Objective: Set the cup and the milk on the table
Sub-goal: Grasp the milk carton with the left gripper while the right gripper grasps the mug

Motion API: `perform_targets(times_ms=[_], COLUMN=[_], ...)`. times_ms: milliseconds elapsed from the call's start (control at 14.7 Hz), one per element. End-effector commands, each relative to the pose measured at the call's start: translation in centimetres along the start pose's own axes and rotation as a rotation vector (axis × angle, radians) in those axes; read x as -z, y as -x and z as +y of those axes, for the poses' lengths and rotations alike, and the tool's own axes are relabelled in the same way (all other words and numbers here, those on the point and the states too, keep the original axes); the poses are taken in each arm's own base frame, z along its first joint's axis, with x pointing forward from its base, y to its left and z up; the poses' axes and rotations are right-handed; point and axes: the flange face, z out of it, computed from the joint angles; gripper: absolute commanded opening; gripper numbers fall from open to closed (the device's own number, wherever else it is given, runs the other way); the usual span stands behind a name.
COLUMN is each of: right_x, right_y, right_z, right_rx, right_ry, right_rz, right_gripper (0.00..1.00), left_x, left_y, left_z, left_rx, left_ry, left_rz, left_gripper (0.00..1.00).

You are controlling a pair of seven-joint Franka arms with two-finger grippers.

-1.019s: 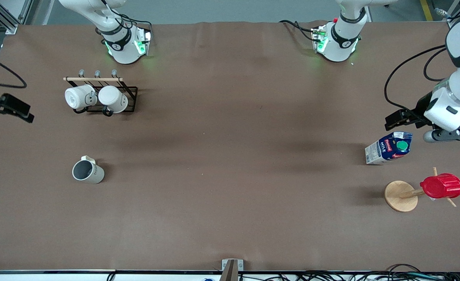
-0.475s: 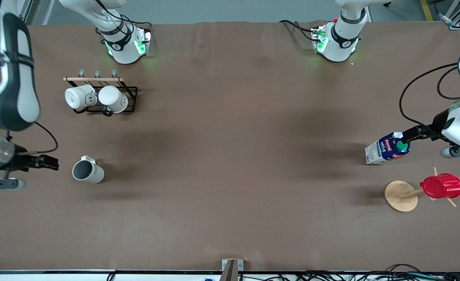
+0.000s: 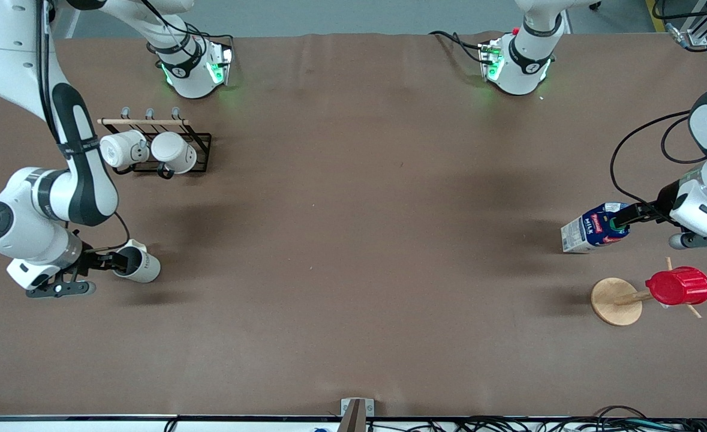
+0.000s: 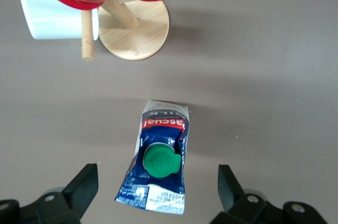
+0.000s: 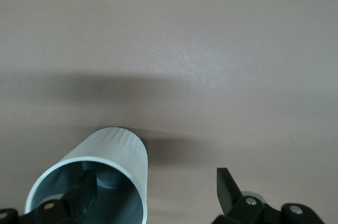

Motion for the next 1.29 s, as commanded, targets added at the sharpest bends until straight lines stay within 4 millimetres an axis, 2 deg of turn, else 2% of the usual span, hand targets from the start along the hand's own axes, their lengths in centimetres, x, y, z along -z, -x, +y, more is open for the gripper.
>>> perform_targets(times_ms=[0, 68, 204, 340, 407, 611, 679, 747, 883, 951, 1019, 1154, 1222], right_x=[-1.3, -1.6, -1.7, -1.8, -1.8, -1.6, -0.9, 0.3, 4.5, 6.6, 8.2, 10.9, 11.9], right_y=[1.2, 1.4, 1.5, 1.6, 1.6, 1.7, 1.5, 0.9, -0.5, -1.2, -1.7, -2.2, -2.3], right_z=[-0.1, -0.1, -0.1, -0.3, -0.4, -0.7, -0.7, -1.3, -2.8, -3.8, -5.1, -9.4, -12.7], right_rx=[0.004, 0.001, 0.001, 0.001, -0.009, -0.018, -0.016, -0.004, 0.021, 0.036, 0.059, 0.071, 0.041], right_ry=[-0.009, -0.009, -0.01, -0.013, -0.02, -0.051, -0.055, -0.061, -0.08, -0.09, -0.103, -0.133, -0.143], right_rz=[0.041, 0.043, 0.04, 0.031, 0.03, -0.003, -0.008, -0.013, -0.027, -0.039, -0.064, -0.096, -0.095], right_gripper=[1.0, 0.93, 0.7, 0.22, 0.02, 0.0, 0.0, 0.0, 0.0, 0.0, 0.0, 0.0, 0.0], left_x=[-1.4, -1.9, -2.7, -3.6, -4.3, -5.5, -5.8, -5.8, -6.2, -6.1, -6.1, -6.1, -6.0], left_y=[0.1, 0.1, -0.1, 0.3, 0.6, 1.4, 1.5, 1.6, 1.6, 1.5, 1.5, 1.4, 1.4], left_z=[0.1, 0.3, 0.4, 0.5, 0.5, 0.5, 0.5, 0.5, 0.3, 0.3, 0.4, 0.3, 0.3], left_rx=[-0.012, -0.015, -0.018, -0.019, -0.019, -0.019, -0.02, -0.028, -0.037, -0.037, -0.036, -0.038, -0.039], left_ry=[0.001, 0.003, 0.004, 0.005, 0.005, 0.005, 0.004, 0.004, 0.003, 0.003, 0.004, 0.003, 0.001], left_rz=[0.005, -0.001, -0.007, -0.015, -0.019, -0.024, -0.027, -0.028, -0.032, -0.024, -0.022, -0.021, -0.019], left_gripper=[1.0, 1.0, 1.0, 1.0, 1.0, 1.0, 1.0, 1.0, 0.99, 0.95, 0.82, 0.43, 0.3])
